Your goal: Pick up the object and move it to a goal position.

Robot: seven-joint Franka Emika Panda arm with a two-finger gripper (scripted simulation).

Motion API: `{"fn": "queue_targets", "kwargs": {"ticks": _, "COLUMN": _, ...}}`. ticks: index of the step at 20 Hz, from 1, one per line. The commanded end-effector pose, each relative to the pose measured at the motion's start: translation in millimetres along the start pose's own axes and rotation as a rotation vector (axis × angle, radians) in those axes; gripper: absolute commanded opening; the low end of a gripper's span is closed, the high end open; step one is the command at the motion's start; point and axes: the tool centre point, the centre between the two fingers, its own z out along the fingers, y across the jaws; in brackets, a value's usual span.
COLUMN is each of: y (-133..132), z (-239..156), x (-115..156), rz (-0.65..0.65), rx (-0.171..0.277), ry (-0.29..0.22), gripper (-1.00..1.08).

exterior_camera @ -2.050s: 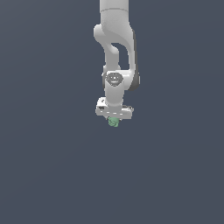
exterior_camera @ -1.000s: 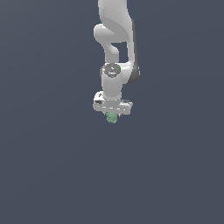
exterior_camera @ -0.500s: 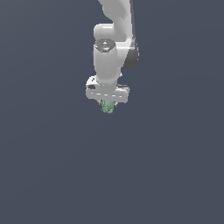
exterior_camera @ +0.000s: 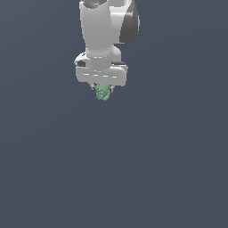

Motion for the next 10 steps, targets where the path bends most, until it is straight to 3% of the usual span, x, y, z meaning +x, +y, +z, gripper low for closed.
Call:
{"fn": "queue_targets", "kwargs": {"ticks": 1, "y": 7, "z": -25, "x": -1, "rz": 0.0, "rx": 0.0, "ry": -0.001, "gripper": -1.0}}
{"fn": "queue_targets", "kwargs": {"ticks": 10, "y": 25, "z": -91, "x": 0, "rz": 0.0, "rx": -0.001, "ry": -0.001, "gripper": -1.0}}
